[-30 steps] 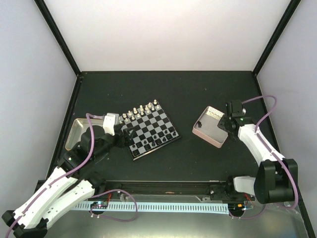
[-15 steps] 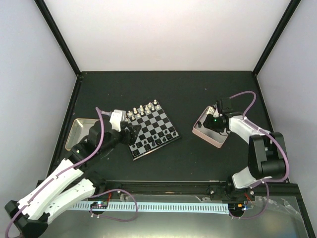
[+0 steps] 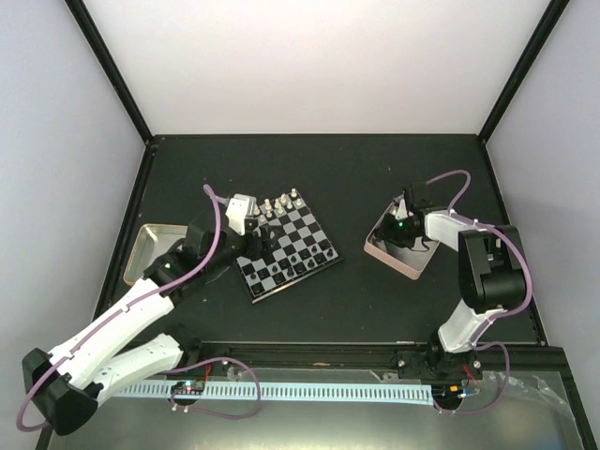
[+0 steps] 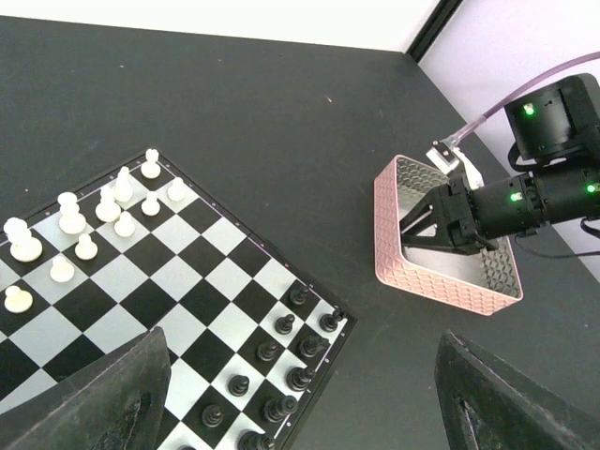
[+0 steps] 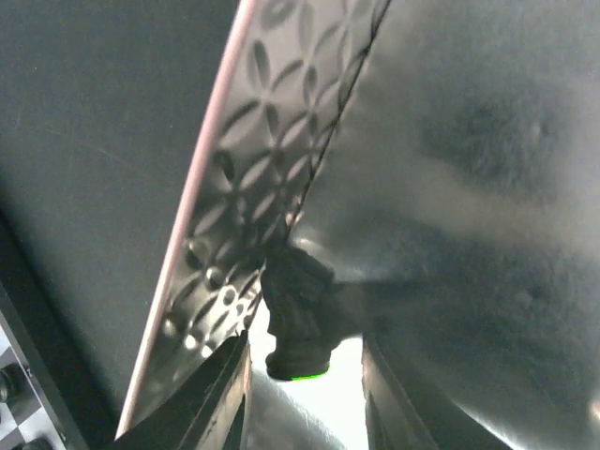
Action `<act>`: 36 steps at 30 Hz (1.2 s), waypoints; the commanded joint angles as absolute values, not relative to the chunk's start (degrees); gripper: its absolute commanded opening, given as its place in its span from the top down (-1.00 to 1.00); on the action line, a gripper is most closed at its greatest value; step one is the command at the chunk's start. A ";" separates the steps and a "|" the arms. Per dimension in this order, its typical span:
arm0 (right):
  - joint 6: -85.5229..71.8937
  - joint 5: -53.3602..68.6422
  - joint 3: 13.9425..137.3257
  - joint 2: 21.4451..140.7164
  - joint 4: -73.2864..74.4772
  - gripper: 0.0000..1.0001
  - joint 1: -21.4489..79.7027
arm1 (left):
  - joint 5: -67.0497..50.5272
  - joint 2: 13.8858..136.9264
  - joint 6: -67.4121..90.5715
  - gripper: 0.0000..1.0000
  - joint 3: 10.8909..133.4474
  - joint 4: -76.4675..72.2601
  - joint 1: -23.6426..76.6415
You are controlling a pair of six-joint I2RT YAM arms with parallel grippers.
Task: Set up the chess pieces on the board
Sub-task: Pick up the chess piece from the storage box.
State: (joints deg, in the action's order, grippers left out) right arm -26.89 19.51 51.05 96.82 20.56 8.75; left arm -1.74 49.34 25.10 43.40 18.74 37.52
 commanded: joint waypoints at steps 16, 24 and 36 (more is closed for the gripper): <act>-30.79 0.47 57.10 97.51 29.50 0.82 11.24 | -1.41 51.16 23.20 -0.57 47.63 17.01 37.04; -30.44 4.45 55.76 90.08 26.45 0.87 11.25 | -2.18 51.59 23.78 -0.57 47.53 16.94 36.99; -35.78 36.64 47.09 76.27 -0.37 0.84 20.86 | -7.25 50.68 31.05 -0.57 45.21 14.83 36.87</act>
